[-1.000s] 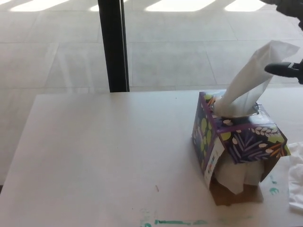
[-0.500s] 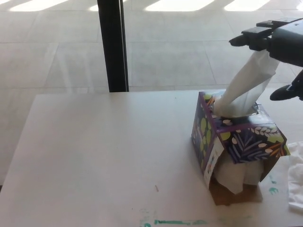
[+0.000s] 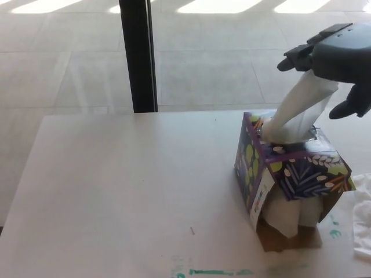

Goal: The robot uses its right hand to pull out a tissue from the tissue box kept in the middle of the desk and put it on the right side

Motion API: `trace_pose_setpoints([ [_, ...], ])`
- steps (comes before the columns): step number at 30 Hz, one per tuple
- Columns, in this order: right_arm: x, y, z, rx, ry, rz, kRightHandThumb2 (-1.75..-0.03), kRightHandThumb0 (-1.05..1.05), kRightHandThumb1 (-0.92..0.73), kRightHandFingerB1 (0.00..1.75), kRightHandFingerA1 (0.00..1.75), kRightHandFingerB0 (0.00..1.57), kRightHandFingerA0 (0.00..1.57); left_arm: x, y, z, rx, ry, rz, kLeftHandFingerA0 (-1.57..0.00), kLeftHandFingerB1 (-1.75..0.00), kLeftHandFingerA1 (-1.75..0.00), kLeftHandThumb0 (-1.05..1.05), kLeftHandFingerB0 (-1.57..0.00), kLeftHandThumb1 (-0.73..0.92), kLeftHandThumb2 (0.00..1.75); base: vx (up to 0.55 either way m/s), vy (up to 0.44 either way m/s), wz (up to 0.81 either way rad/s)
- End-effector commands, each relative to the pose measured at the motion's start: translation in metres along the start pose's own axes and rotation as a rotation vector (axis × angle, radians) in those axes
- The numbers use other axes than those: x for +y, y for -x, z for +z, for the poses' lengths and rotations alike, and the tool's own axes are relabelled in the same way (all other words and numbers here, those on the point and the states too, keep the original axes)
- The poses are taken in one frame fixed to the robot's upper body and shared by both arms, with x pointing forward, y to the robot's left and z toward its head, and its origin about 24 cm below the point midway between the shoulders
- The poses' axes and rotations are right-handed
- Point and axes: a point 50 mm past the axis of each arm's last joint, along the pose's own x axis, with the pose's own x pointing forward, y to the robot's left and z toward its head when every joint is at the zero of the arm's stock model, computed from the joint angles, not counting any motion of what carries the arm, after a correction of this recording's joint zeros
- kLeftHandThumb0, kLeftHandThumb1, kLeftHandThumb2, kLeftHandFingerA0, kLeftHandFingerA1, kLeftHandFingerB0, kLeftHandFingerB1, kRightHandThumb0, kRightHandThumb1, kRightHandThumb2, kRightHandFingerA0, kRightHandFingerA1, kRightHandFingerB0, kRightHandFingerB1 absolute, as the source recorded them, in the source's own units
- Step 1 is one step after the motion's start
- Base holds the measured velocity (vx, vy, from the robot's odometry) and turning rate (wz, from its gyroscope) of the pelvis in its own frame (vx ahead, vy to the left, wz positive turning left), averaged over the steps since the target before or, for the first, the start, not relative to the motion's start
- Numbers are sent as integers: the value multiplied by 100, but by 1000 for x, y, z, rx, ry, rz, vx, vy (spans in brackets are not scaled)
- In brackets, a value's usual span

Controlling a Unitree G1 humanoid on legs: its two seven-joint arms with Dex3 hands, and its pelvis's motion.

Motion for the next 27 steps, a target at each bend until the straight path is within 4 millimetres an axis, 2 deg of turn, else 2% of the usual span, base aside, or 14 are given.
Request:
trace_pose_setpoints([
  [1, 1, -5, 2, -50, 118, -214, -60, -36, -64, 35, 114, 43, 83, 4, 1, 2, -19, -26, 6, -76, -93, -105, -80, -54, 76, 100, 0, 0, 0],
  [5, 14, -9, 2, -50, 149, -241, -62, -35, -68, 39, 130, 46, 76, 4, 2, -1, -8, -15, 2, -76, -94, -105, -83, -53, 76, 99, 0, 0, 0],
  [10, 23, -10, 2, -69, 119, -286, -64, -31, -71, 41, 146, 61, 84, 2, 1, -1, -5, -21, 3, -76, -93, -104, -81, -53, 77, 101, 0, 0, 0],
  [11, 25, -10, 3, -86, 112, -305, -60, -36, -70, 51, 154, 75, 95, 2, 1, -1, -14, -8, 4, -73, -96, -106, -82, -54, 77, 102, 0, 0, 0],
  [12, 27, -9, 5, -101, 111, -322, -67, -43, -64, 59, 162, 80, 94, 2, 1, -1, -18, 3, 4, -74, -95, -103, -82, -60, 71, 117, 0, 0, 0],
  [13, 26, -7, 7, -126, 95, -328, -64, -41, -60, 68, 167, 86, 90, 2, 1, 0, -24, 3, 3, -72, -99, -109, -82, -55, 78, 103, 0, 0, 0],
  [14, 26, -7, 9, -136, 82, -329, -58, -37, -62, 72, 168, 87, 90, 2, 1, 1, -26, 5, 1, -72, -99, -110, -83, -54, 79, 102, 0, 0, 0],
  [19, 27, -6, 12, -154, 67, -346, -60, -35, -63, 77, 173, 84, 87, 2, 0, 1, -20, 20, 8, -72, -98, -108, -83, -55, 81, 101, 0, 0, 0],
  [20, 29, -5, 13, -154, 56, -362, -88, -37, -45, 81, 138, 82, 119, 2, 0, 1, -20, 11, 13, -79, -89, -102, -83, -56, 65, 125, 0, 0, 0],
  [21, 31, -5, 14, -150, 45, -362, -89, -36, -47, 83, 137, 81, 118, 2, 0, 2, -21, -2, 12, -78, -88, -101, -82, -54, 66, 126, 0, 0, 0],
  [22, 32, -4, 14, -145, 38, -356, -61, -29, -68, 77, 174, 86, 87, 1, 0, 2, -22, -2, 11, -76, -97, -108, -82, -56, 83, 102, 0, 0, 0],
  [23, 35, -4, 15, -144, 26, -351, -65, -24, -67, 100, 174, 82, 88, 1, 0, 2, -24, -7, 10, -75, -97, -107, -84, -55, 84, 103, 0, 0, 0],
  [26, 44, -3, 15, -157, 12, -361, -68, -21, -68, 107, 174, 81, 90, 2, 0, 2, -22, 2, 12, -75, -97, -108, -86, -55, 86, 102, 0, 0, 0],
  [27, 46, -2, 15, -162, 14, -364, -73, -22, -68, 122, 175, 77, 89, 2, 0, 2, -23, 1, 13, -75, -98, -107, -87, -55, 87, 102, 0, 0, 0],
])
